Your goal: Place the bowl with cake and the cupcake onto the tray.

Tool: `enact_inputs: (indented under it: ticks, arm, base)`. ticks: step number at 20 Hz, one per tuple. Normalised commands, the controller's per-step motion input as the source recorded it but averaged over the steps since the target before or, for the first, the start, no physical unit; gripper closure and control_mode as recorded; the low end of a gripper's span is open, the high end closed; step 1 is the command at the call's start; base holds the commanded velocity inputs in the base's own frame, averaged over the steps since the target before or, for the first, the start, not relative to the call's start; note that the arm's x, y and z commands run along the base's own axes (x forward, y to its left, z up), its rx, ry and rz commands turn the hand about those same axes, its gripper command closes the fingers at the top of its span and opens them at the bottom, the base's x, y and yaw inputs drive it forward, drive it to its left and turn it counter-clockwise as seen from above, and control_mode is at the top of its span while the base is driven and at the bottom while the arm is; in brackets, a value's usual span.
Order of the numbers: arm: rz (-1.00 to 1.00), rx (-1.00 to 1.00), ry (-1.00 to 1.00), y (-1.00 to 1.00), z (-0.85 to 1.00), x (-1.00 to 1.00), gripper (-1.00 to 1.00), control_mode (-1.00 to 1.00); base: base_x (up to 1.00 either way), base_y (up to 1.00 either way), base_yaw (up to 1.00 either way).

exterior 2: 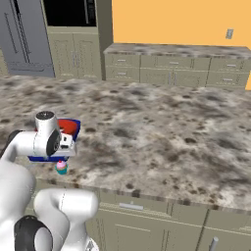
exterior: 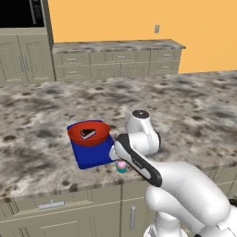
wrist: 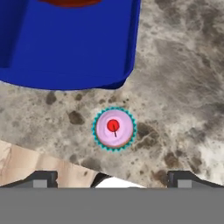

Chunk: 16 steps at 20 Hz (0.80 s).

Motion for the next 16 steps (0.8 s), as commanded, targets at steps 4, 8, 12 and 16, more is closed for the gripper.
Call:
enact_inputs:
  ticks: [4,8,12,16]
  arm:
    - [0.01,-0.01,-0.01,0.05,-0.29,0.43,-1.00,-1.00]
    - [0.01,0.00,0.00,0.10,-0.31,0.24,-1.00,-1.00]
    - [0.00,0.00,-0.01,0.17,-0.02,-0.14,-1.00,-1.00]
    - [0.00,-0.03,0.00,-0.02,-0.25,-0.01,-1.00,-1.00]
  base:
    - [0.00,0.00,0.00]
    - [0.00,0.00,0.00]
    - [0.00,0.00,0.00]
    - [0.00,0.00,0.00]
